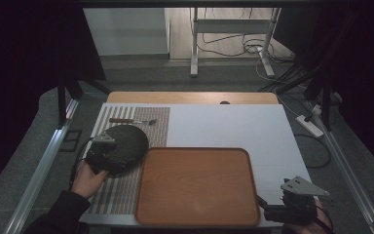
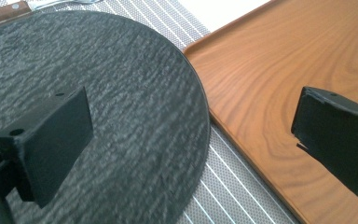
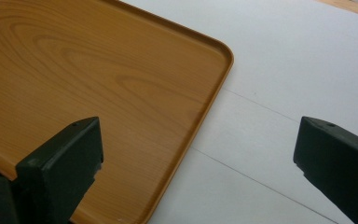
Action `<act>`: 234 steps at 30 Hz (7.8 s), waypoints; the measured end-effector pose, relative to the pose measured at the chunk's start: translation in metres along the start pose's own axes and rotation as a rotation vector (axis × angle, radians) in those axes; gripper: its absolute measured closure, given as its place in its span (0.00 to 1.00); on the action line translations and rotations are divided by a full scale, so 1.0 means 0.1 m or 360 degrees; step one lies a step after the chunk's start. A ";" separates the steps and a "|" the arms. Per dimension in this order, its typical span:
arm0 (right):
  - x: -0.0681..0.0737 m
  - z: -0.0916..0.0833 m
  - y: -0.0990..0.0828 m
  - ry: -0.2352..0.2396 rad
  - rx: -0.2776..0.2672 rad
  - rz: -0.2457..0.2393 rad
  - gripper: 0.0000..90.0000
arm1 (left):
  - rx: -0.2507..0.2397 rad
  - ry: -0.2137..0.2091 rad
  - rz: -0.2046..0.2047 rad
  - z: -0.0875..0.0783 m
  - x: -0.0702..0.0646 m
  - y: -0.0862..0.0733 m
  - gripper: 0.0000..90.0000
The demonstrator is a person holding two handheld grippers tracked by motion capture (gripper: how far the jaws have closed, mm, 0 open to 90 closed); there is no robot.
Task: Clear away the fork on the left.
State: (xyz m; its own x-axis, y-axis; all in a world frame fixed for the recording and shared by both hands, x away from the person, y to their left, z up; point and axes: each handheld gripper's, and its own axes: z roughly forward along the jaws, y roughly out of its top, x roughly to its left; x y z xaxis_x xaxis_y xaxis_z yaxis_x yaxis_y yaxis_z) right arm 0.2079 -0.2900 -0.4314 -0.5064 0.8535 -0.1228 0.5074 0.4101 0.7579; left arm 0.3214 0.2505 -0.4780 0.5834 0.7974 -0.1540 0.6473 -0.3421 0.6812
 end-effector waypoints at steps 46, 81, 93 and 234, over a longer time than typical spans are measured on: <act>-0.01 0.00 0.00 0.0011 0.0005 0.0005 0.02 | 0.0031 0.0069 -0.0087 0.75 0.66 0.67 0.00; -0.02 0.00 0.00 0.0026 -0.0001 0.0009 0.02 | 0.0177 0.0209 -0.0158 0.99 1.23 0.94 0.99; -0.02 0.00 0.00 0.0033 0.0000 0.0010 0.02 | 0.0275 0.0338 -0.0261 1.09 1.51 0.97 0.99; 0.00 0.01 0.00 0.0033 0.0011 -0.0024 0.02 | 0.0303 0.0141 0.0050 0.28 0.62 0.67 0.87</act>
State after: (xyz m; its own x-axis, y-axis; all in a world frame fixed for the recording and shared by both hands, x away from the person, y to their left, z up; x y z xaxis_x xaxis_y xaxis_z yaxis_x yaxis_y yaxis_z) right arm 0.2082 -0.2896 -0.4318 -0.5282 0.8405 -0.1208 0.5045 0.4251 0.7515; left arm 0.4148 0.2624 -0.4621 0.5651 0.8224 -0.0655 0.7152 -0.4488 0.5357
